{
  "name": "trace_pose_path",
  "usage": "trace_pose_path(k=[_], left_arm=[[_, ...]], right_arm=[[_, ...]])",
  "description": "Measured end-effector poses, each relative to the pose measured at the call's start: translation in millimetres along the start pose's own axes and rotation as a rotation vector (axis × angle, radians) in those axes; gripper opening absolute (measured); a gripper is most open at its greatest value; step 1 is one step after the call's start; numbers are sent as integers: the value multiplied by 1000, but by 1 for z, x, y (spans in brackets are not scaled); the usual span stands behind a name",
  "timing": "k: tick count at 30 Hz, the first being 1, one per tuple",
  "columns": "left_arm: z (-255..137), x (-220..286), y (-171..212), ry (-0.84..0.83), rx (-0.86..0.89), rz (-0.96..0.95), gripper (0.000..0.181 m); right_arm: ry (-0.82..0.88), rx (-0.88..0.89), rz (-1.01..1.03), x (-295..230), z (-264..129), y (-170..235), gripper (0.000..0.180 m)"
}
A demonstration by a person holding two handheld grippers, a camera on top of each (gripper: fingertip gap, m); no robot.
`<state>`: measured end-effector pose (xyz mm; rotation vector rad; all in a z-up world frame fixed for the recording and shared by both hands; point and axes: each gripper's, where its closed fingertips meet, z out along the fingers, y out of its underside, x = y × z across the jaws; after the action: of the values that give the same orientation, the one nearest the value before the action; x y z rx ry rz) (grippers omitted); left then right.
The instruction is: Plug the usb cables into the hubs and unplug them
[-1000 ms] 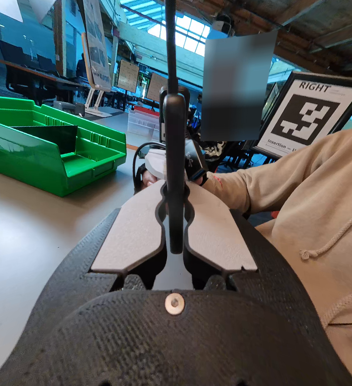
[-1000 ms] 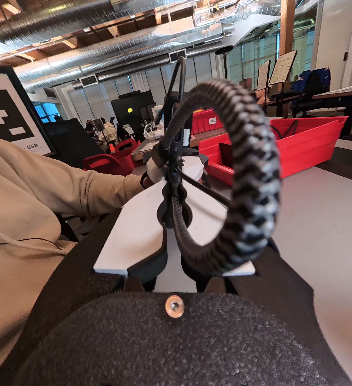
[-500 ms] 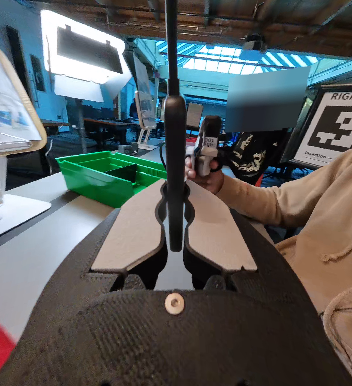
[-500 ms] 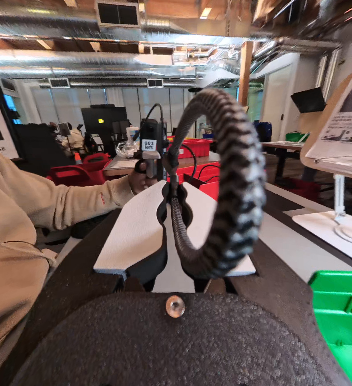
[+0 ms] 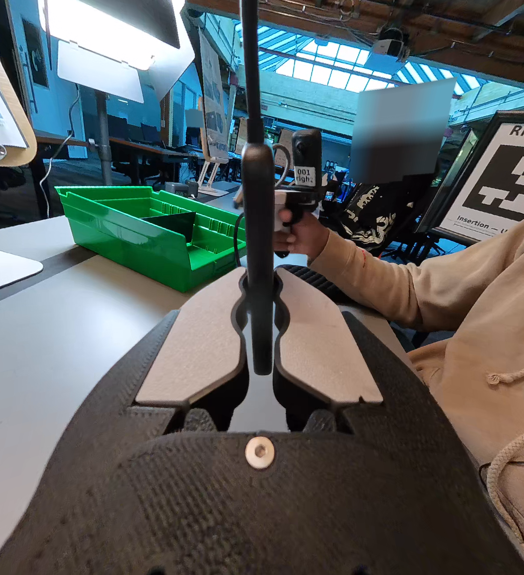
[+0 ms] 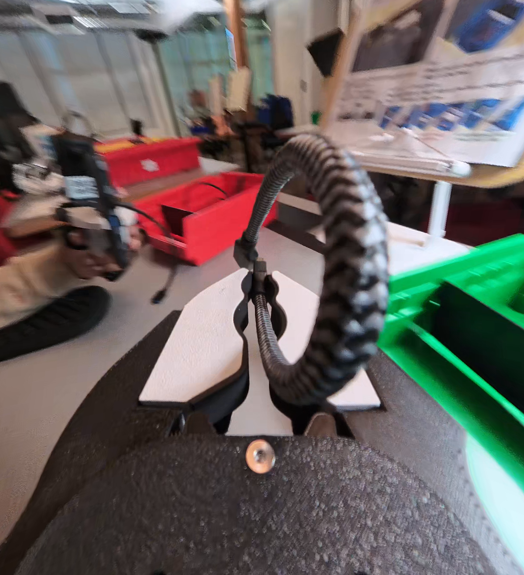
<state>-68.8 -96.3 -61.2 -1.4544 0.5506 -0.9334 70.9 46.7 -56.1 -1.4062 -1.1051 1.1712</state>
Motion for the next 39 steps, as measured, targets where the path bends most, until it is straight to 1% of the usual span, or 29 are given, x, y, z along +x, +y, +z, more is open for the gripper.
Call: trace_pose_path(k=[5,7,11,13,15,17,19,23,27,29,32,39], left_arm=[[2,-5,6,-21,-21,-12,12],[2,-7,9,-29,-27,-15,12],[2,-10,12,-41,-38,-18,12],[2,-11,15,-41,-44,-24,12],[3,-12,16,-40,-49,-26,12],[3,-11,17,-41,-52,-27,12],[4,-11,18,-43,-55,-23,12],[5,-11,20,-48,-62,-23,12],[6,-12,23,-53,-72,-31,12],[7,-12,24,-57,-77,-33,12],[7,-13,26,-60,-83,-35,12],[7,-19,31,-77,-95,-56,12]], right_arm=[[337,-244,-96,93,-20,6,9],[424,-356,-104,120,-23,16,10],[571,-598,-149,147,-26,53,10],[639,-764,-223,155,-34,77,9],[684,-845,-277,161,-40,90,9],[686,-865,-292,161,-41,97,10],[713,-848,-325,163,-42,93,10],[695,-754,-291,157,-37,81,33],[649,-660,-289,151,-28,73,46],[618,-626,-291,145,-22,70,48],[623,-614,-325,140,-18,63,49],[667,-665,-405,141,-20,50,49]])
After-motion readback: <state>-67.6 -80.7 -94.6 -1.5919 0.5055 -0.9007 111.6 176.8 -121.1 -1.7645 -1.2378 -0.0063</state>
